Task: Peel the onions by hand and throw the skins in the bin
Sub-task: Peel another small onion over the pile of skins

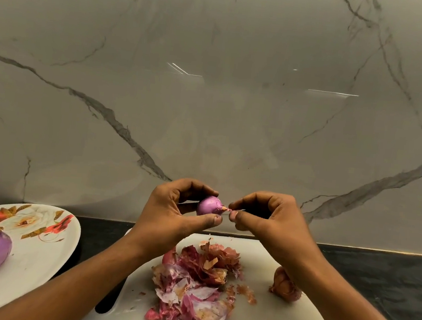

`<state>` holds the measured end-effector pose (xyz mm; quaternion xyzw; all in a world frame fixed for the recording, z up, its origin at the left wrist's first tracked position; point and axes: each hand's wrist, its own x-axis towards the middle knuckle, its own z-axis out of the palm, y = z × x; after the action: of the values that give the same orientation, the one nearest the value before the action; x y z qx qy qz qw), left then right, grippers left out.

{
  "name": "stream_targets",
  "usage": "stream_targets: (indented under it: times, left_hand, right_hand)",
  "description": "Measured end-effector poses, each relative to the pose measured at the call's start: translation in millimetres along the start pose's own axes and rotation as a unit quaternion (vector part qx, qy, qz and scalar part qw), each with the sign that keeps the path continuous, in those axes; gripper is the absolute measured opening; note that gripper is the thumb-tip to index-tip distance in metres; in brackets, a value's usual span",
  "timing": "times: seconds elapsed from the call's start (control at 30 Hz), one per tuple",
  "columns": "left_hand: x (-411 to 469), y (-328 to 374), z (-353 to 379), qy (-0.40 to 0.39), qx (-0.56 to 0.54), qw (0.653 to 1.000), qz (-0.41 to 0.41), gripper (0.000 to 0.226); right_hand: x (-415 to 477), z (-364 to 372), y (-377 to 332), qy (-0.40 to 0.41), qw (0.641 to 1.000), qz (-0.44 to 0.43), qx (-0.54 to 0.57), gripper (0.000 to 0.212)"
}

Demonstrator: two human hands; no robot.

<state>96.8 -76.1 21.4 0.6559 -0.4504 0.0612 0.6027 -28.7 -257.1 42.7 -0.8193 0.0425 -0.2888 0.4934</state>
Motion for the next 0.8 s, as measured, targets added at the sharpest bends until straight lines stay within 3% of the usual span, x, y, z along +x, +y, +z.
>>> stream_targets:
  times: [0.2, 0.5, 0.7, 0.8]
  left_hand:
    - [-3.6, 0.9, 0.5, -0.008, 0.060, 0.998, 0.031, 0.042]
    - [-4.7, 4.4, 3.3, -0.010, 0.048, 0.999, 0.018, 0.044]
    - [-3.0, 2.5, 0.9, 0.002, 0.007, 1.000, -0.009, 0.048]
    - [-3.3, 3.3, 2.8, -0.001, -0.008, 1.000, -0.019, 0.047]
  right_hand:
    - [-4.5, 4.3, -3.3, -0.037, 0.998, -0.051, -0.025, 0.013]
    - [-6.4, 10.3, 3.3, 0.000, 0.986, -0.094, -0.141, 0.012]
    - [3.1, -0.5, 2.6, 0.049, 0.996, -0.038, -0.061, 0.009]
    - [-1.0, 0.3, 0.5, 0.004, 0.992, -0.073, -0.101, 0.019]
